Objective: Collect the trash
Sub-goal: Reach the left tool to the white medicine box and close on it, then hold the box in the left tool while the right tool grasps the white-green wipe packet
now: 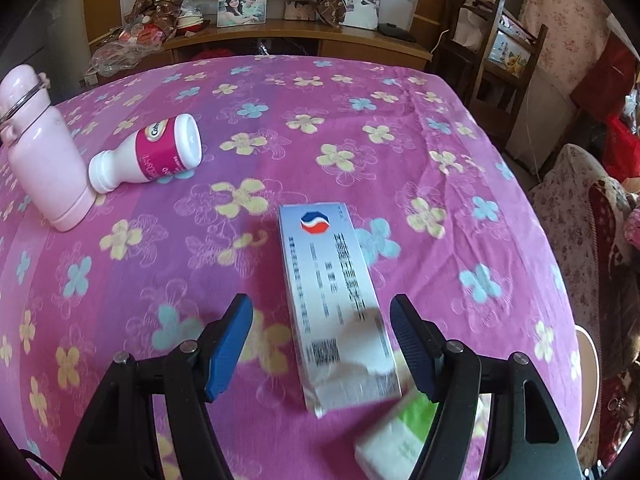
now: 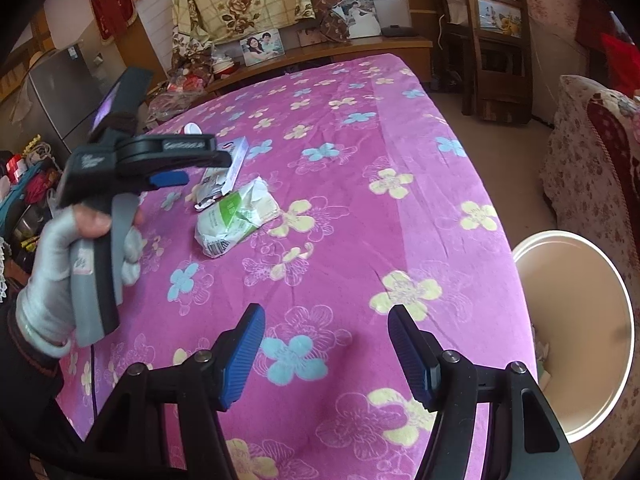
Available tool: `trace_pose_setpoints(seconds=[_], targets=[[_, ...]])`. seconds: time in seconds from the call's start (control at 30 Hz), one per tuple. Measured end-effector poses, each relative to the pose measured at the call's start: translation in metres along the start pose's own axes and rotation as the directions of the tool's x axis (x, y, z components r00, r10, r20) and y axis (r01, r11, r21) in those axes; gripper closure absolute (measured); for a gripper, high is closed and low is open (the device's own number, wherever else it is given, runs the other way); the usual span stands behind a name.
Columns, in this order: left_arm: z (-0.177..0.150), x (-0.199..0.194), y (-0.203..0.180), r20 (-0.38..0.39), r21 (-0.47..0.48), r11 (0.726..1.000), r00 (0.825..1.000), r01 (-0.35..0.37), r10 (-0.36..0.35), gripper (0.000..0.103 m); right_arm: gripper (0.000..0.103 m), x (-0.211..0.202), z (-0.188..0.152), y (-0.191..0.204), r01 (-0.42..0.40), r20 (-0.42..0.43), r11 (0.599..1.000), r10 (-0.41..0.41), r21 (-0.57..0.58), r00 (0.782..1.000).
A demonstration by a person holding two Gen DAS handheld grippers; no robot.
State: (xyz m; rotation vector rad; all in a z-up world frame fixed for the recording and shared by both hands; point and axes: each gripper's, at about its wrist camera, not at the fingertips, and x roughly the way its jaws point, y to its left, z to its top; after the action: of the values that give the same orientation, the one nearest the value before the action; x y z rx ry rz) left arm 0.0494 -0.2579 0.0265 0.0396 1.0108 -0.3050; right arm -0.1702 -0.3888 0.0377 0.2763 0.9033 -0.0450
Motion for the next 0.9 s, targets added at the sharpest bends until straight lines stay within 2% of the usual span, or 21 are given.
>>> trace_pose_setpoints(seconds=[0.2, 0.3, 0.4, 0.73, 0.83, 0.9], targets=[[0.006, 0.013, 0.0, -0.011, 0.015, 0.999, 0.999, -0.036, 0.036, 0.031, 0.035, 0.011, 0.005, 0.007, -0.014, -0.016, 1.0, 0.014, -0.015, 1.0], [0.003, 0.012, 0.003, -0.023, 0.035, 0.999, 1.0, 0.002, -0.002, 0.051, 0.035, 0.016, 0.008, 0.011, -0.019, -0.026, 1.0, 0.019, -0.023, 0.999], [-0.003, 0.006, 0.013, -0.04, 0.024, 0.998, 0.998, 0.055, -0.054, 0.052, 0.035, 0.022, 0.01, 0.014, -0.033, -0.037, 0.999, 0.032, -0.024, 0.999], [-0.058, -0.04, 0.046, -0.047, 0.096, 0.995, 0.999, 0.018, -0.013, 0.052, 0.035, 0.038, 0.024, 0.029, -0.106, -0.064, 0.994, 0.104, -0.03, 0.993], [-0.074, -0.055, 0.06, -0.036, 0.102, 0.995, 0.999, 0.012, -0.008, 0.052, 0.035, 0.046, 0.036, 0.036, -0.082, -0.066, 0.994, 0.078, -0.066, 0.995], [-0.081, -0.064, 0.071, -0.025, 0.105, 0.994, 1.0, 0.002, 0.0, 0.052, 0.036, 0.053, 0.044, 0.04, -0.033, -0.067, 0.994, 0.027, -0.102, 0.997]])
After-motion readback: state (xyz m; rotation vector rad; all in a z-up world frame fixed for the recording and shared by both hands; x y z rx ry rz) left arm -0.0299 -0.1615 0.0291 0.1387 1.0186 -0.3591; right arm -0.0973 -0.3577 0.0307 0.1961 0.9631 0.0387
